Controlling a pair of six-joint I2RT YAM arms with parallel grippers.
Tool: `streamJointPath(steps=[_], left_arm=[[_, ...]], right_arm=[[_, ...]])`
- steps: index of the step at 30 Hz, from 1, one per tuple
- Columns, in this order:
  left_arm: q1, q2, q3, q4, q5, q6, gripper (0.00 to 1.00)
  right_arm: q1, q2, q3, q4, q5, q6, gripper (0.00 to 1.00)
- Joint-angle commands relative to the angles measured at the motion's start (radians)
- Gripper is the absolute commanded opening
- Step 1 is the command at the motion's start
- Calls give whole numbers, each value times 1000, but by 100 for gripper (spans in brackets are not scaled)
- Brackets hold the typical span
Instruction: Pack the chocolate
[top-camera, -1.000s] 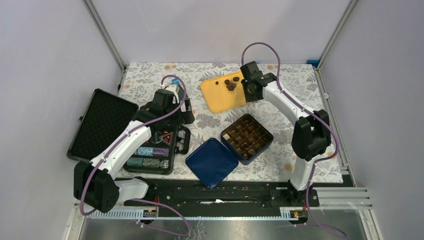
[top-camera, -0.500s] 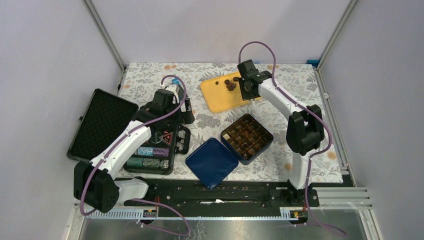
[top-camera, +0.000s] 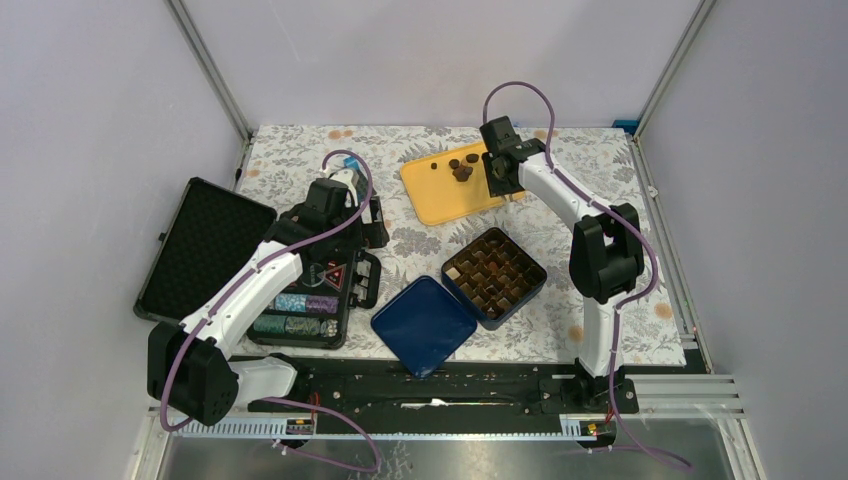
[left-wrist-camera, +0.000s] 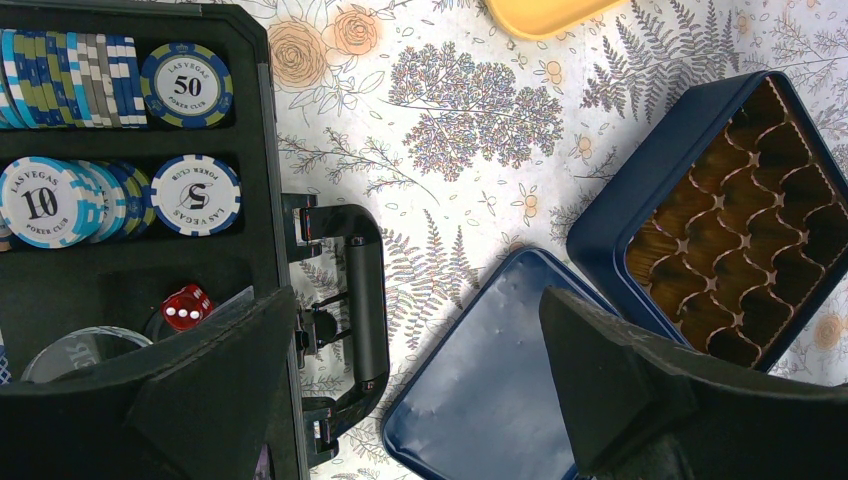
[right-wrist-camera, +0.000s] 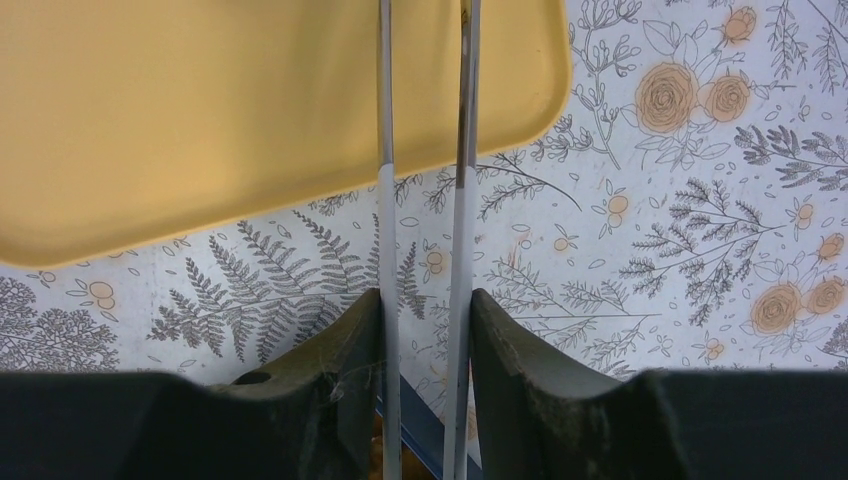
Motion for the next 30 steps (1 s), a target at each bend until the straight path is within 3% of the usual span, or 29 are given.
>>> streamJointPath(steps=[1, 6, 10, 21, 30], left_arm=[[0, -10, 33, 9, -18, 6, 99], [0, -10, 36, 7, -18, 4, 99], [0, -12, 36, 6, -18, 1, 99], [0, 3, 43, 6, -5, -8, 99], [0, -1, 51, 8, -15, -5, 99]], right_arm=[[-1, -15, 23, 45, 1, -10, 33], [-2, -34, 15, 47, 1, -8, 20], [-2, -73, -6, 45, -3, 2, 0], [1, -233, -87, -9, -47, 40, 0], [21, -467, -170, -174, -97, 78, 0]])
